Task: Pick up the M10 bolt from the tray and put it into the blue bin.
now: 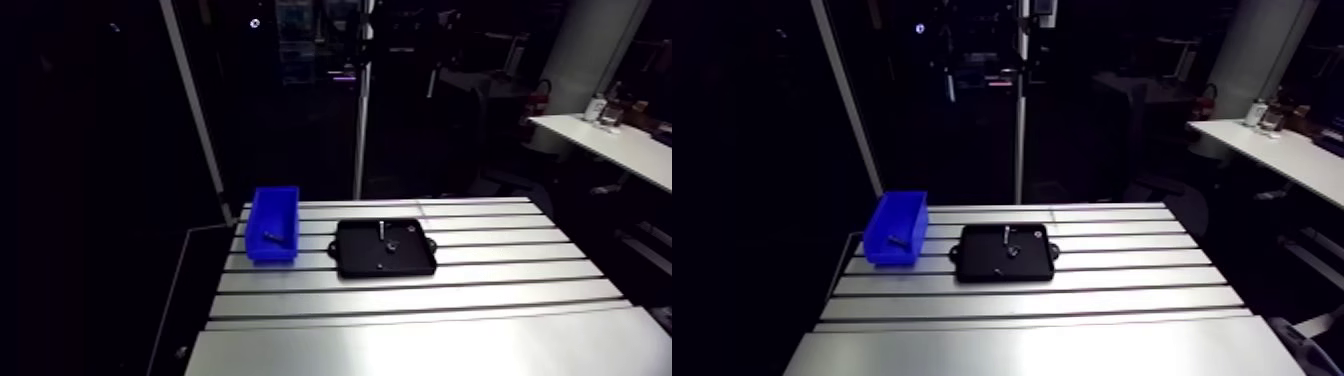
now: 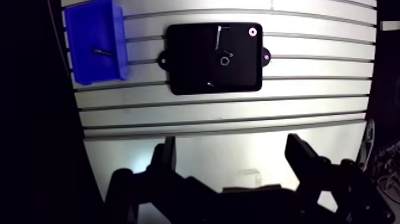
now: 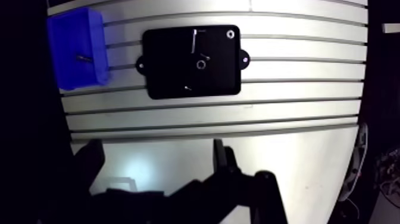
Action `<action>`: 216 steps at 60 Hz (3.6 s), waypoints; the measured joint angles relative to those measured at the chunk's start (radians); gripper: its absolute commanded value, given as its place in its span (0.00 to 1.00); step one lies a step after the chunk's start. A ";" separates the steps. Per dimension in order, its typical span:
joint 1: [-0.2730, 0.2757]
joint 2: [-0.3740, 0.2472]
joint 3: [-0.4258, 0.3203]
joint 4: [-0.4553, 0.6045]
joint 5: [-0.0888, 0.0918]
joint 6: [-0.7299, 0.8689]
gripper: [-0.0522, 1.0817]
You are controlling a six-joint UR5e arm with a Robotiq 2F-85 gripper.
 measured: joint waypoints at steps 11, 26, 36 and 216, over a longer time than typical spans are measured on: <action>0.002 0.005 0.010 -0.007 -0.003 0.020 0.05; 0.003 0.009 0.019 -0.013 -0.004 0.035 0.05; 0.003 0.009 0.020 -0.014 -0.005 0.038 0.05; -0.051 0.375 0.206 -0.449 -0.002 0.018 0.56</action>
